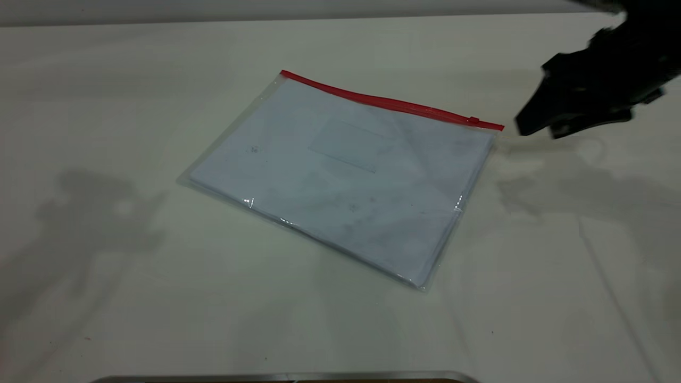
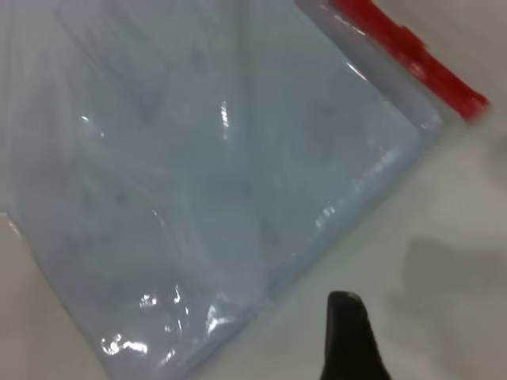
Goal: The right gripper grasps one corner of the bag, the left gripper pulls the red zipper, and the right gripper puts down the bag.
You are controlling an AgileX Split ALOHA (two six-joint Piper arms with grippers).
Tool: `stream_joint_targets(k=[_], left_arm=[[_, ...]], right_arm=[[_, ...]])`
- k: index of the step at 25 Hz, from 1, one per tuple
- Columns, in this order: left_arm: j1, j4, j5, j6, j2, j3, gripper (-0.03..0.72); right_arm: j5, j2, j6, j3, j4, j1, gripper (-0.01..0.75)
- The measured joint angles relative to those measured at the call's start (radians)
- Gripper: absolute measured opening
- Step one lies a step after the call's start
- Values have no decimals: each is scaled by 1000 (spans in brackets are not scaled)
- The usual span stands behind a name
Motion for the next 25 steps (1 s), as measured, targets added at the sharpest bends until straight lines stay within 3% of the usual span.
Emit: stream_joint_targets(k=[5, 10, 18, 25], left_arm=[[0, -5, -2, 9, 25, 0, 546], [0, -7, -2, 10, 38, 0, 546], [0, -12, -20, 10, 40, -1, 546], [0, -30, -28, 10, 40, -1, 546]], right_arm=[[141, 160, -78, -157, 16, -24, 518], [199, 257, -100, -253, 32, -51, 517], [319, 343, -207, -295, 193, -60, 517], [315, 368, -249, -295, 267, -60, 517]])
